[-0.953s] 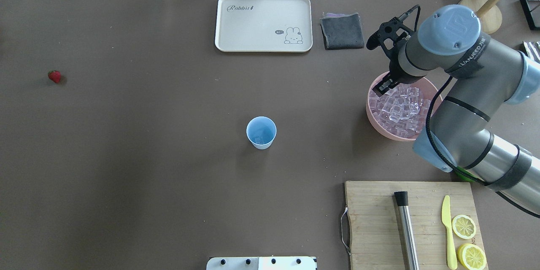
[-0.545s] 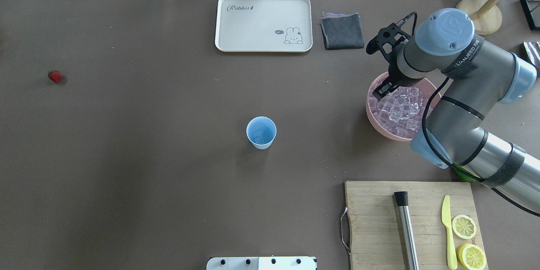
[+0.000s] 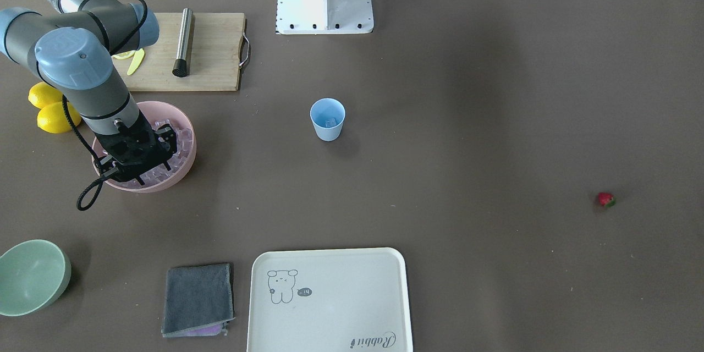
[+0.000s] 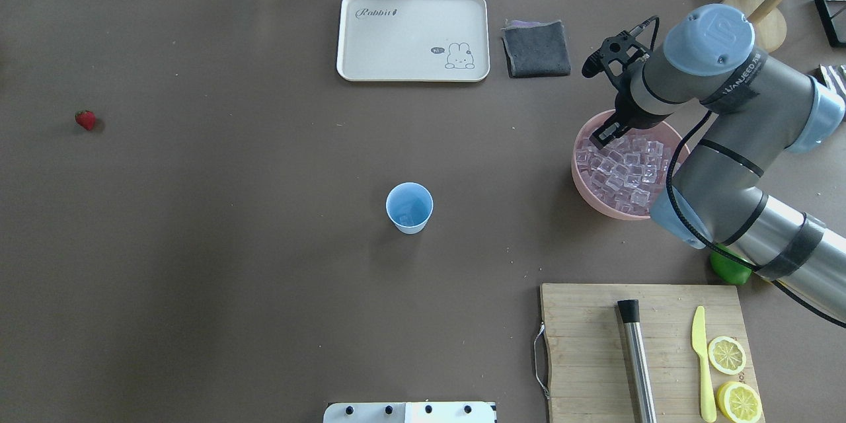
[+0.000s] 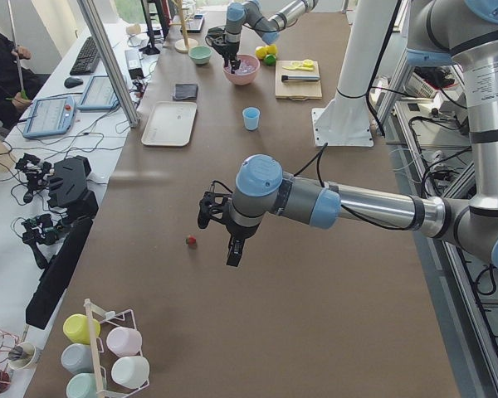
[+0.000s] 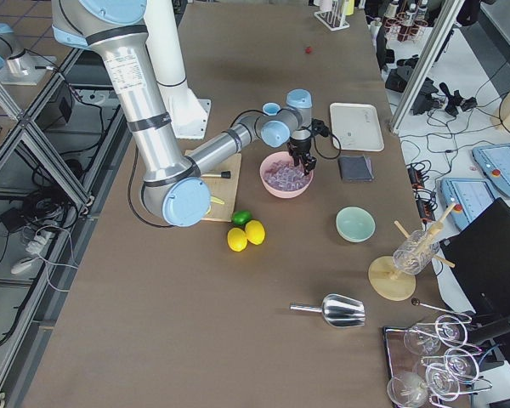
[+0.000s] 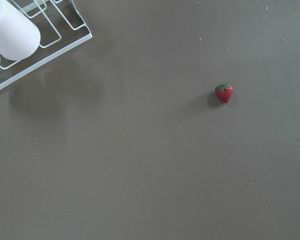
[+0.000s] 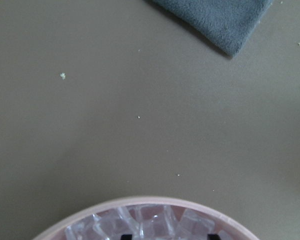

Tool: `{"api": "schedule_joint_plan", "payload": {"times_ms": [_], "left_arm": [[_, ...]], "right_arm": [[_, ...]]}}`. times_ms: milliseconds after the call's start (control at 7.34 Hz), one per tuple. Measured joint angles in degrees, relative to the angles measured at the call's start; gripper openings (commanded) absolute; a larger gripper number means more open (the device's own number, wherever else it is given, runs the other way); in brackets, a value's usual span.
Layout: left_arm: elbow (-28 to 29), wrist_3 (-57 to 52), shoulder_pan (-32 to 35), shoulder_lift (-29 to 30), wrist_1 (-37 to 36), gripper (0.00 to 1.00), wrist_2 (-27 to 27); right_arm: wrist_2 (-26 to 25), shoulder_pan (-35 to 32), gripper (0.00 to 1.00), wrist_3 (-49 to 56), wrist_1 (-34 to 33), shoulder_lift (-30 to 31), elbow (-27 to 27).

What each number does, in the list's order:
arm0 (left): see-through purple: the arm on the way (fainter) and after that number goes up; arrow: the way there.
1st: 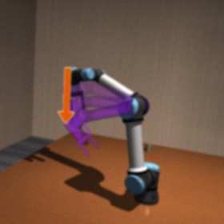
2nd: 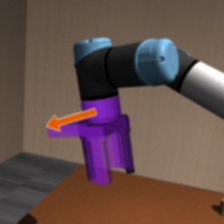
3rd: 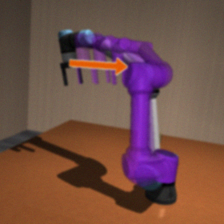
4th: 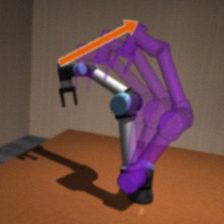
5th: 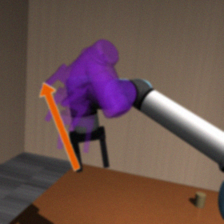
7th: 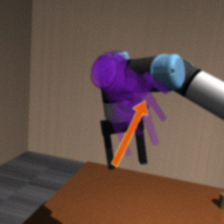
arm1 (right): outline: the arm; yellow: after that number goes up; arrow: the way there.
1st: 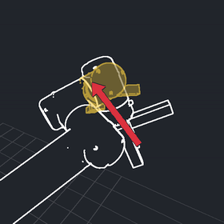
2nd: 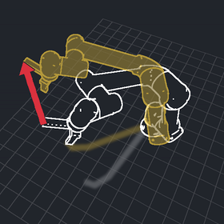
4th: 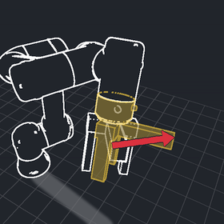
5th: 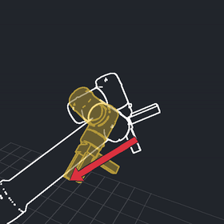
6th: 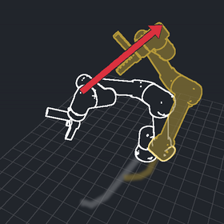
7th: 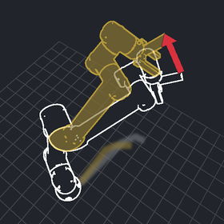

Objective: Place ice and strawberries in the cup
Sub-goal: 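Lower the right gripper into the bowl and grasp more ice cubes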

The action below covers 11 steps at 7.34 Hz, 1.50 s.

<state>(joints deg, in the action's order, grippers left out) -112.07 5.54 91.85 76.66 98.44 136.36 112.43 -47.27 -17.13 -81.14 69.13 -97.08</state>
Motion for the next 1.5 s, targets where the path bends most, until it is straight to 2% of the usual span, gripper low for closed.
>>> {"api": "schedule_joint_plan", "payload": {"times_ms": [136, 953, 1089, 1226, 1498], "left_arm": [[0.05, 0.00, 0.00, 0.03, 0.00, 0.97, 0.19], [0.39, -0.07, 0.00, 0.07, 0.00, 0.97, 1.96], [0.35, -0.03, 0.04, 0.07, 0.00, 0.97, 2.02], [0.31, -0.01, 0.07, 0.07, 0.00, 0.97, 2.04], [0.28, 0.02, 0.08, 0.07, 0.00, 0.97, 2.03]], "right_arm": [[0.16, -0.21, 0.00, -0.01, 0.01, 0.06, 0.05], [2.43, -2.57, 0.00, -0.10, -0.25, 0.16, -0.61], [2.47, -2.84, 0.47, -0.58, -0.38, 0.50, -1.42], [2.61, -2.99, 0.70, -2.47, -0.53, 1.16, -2.63], [3.56, -2.79, 0.72, -8.83, -0.09, 3.21, -3.94]]}}
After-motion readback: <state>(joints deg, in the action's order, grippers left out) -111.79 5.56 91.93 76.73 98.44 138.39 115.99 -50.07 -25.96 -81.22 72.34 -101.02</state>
